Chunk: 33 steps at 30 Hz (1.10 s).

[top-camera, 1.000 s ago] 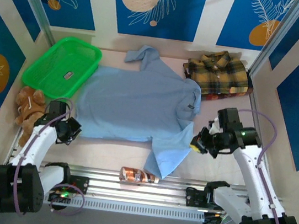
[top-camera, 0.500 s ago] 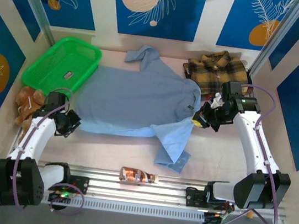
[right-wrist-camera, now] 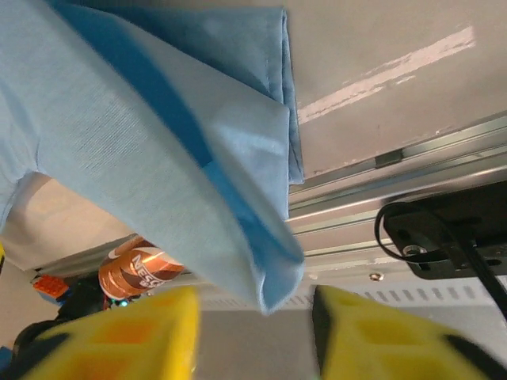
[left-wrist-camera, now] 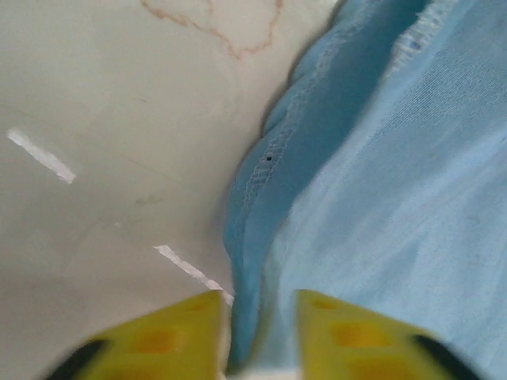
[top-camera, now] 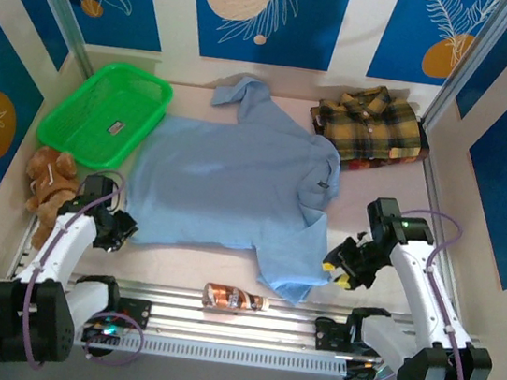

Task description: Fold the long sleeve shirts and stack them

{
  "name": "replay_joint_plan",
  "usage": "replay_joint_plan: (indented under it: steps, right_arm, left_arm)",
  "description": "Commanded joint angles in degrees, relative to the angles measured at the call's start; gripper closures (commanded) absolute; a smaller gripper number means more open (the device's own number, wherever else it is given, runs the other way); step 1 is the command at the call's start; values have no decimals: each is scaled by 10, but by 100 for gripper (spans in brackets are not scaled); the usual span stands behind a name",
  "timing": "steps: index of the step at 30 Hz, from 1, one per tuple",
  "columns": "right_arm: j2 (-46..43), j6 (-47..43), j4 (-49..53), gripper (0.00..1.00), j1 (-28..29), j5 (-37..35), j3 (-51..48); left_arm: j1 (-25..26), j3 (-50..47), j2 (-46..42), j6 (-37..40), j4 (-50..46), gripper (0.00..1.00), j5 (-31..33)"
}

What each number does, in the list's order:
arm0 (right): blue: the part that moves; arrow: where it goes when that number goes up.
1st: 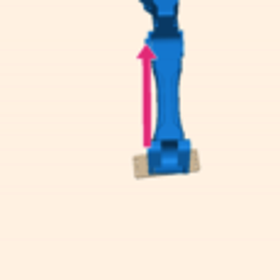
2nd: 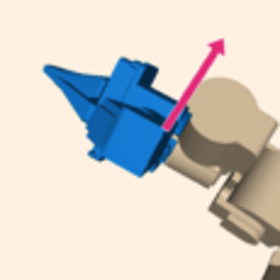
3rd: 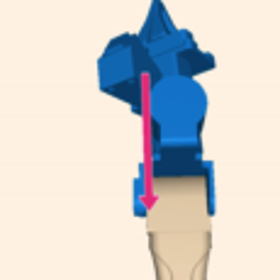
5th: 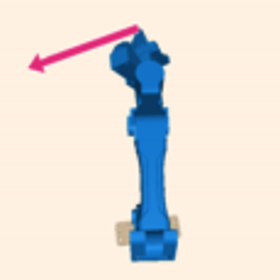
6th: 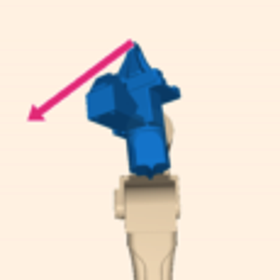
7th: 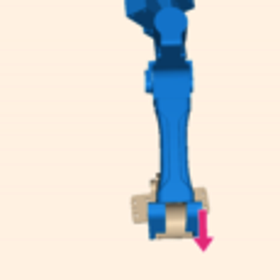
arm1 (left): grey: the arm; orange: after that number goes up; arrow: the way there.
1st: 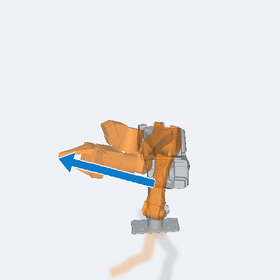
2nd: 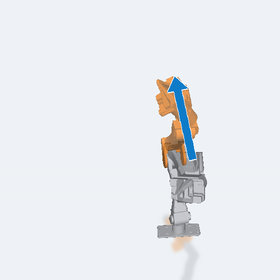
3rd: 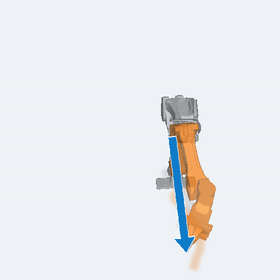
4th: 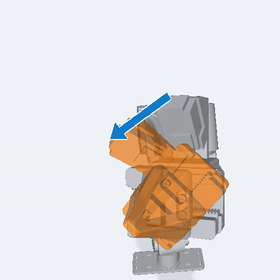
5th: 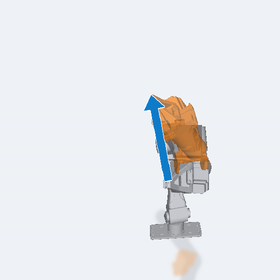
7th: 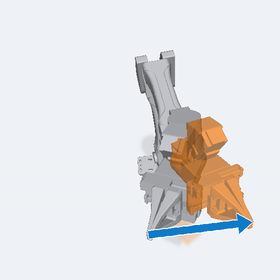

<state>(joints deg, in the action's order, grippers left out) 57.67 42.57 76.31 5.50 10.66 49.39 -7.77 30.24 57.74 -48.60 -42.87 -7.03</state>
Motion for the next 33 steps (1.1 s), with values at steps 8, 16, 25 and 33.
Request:
replay_joint_plan:
  steps: [8,16,25,33]
  right_arm:
    - [258,-110,-57,43,5,-66,377]
    - [591,-254,-20,47,115,-224,623]
    - [673,-312,-58,52,144,-277,632]
    - [659,-324,-86,55,153,-265,577]
  left_arm:
    - [12,134,-34,-7,-67,29,36]
    - [167,202,68,24,66,25,18]
    - [242,208,208,23,135,25,9]
    - [242,202,257,20,152,25,9]
